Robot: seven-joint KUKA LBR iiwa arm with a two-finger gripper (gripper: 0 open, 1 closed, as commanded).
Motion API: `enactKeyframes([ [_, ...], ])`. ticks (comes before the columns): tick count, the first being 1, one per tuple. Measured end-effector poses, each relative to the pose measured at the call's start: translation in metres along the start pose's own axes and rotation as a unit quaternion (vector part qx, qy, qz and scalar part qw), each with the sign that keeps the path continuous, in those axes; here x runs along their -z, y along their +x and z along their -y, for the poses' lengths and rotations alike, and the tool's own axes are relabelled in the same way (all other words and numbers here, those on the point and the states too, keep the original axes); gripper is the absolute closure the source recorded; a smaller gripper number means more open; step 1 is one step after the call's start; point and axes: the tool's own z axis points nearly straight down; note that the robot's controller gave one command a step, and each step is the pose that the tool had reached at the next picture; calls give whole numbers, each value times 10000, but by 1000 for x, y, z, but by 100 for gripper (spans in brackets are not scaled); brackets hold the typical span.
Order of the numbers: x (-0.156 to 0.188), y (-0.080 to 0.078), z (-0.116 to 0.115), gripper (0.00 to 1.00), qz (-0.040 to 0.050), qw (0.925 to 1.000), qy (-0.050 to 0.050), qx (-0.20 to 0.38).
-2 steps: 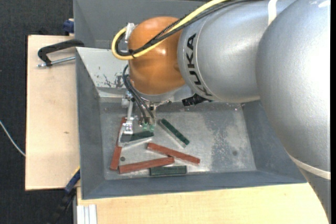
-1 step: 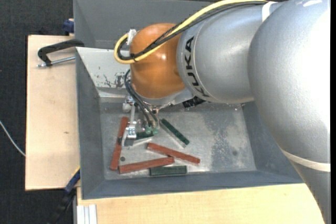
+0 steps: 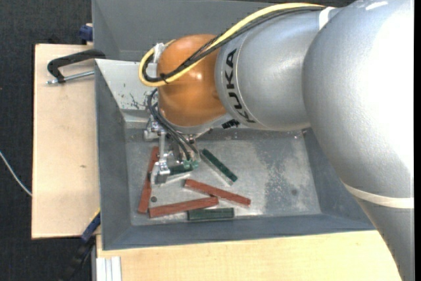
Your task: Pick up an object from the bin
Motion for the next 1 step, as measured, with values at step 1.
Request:
enactKeyframes([
  [1, -39, 0, 40, 100, 103, 9987, -61, -502],
])
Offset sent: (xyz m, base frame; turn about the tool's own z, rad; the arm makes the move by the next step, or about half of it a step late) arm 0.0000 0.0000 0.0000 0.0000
